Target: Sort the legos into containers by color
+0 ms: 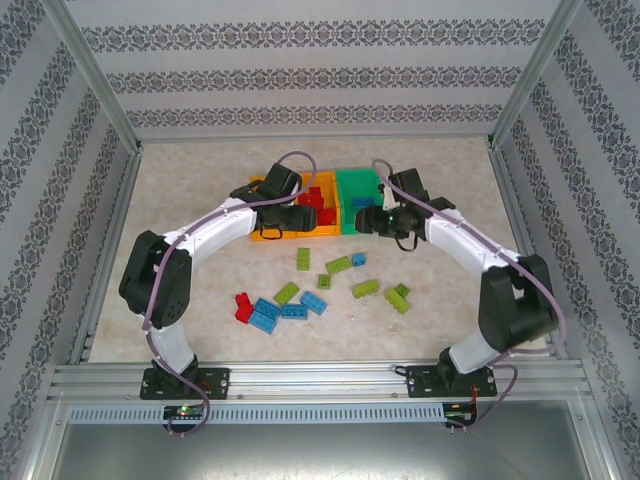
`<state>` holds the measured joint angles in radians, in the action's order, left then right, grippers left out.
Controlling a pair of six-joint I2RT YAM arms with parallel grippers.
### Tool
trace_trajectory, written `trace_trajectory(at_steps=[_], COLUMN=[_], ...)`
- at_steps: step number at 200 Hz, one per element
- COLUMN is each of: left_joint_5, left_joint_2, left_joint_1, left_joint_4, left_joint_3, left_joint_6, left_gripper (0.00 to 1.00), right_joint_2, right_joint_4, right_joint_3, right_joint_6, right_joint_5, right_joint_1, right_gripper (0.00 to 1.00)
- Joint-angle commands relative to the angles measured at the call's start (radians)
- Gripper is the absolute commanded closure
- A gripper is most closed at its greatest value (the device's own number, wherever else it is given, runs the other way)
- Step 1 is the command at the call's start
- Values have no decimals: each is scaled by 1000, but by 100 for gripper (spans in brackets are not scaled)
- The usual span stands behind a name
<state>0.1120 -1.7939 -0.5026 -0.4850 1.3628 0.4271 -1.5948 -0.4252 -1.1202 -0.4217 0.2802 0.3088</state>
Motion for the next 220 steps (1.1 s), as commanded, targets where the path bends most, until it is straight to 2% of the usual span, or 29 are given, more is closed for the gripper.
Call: trace_trajectory(at_steps=[1, 40, 89, 110, 135, 169, 220], left_joint_5=[-34, -56, -66, -17, 28, 34, 44], left_joint_2=[52, 102, 191, 203, 174, 88, -61], left_joint_1=[3, 2, 2, -1, -24, -74, -92], left_joint_4=[14, -8, -25, -4, 19, 17, -13], left_joint_3=[-25, -96, -252, -300, -299, -233, -131], left_joint_6=[2, 4, 60, 72, 80, 110, 177], left_gripper=[24, 24, 24, 24, 25, 25, 26], right_joint_2=[-93, -243, -337, -346, -329, -294, -209], right_joint_4=[40, 8, -19, -14, 1, 9, 27], right_joint_3=[-99, -262, -341, -345, -339, -326, -268], right_joint_6=[-34, -46, -46, -53, -59, -66, -69], right_joint_5=[24, -55, -86, -78, -62, -60, -56], right_joint_1=[-19, -36, -36, -36, -35, -32, -33], right_gripper=[44, 44, 31, 25, 20, 19, 18])
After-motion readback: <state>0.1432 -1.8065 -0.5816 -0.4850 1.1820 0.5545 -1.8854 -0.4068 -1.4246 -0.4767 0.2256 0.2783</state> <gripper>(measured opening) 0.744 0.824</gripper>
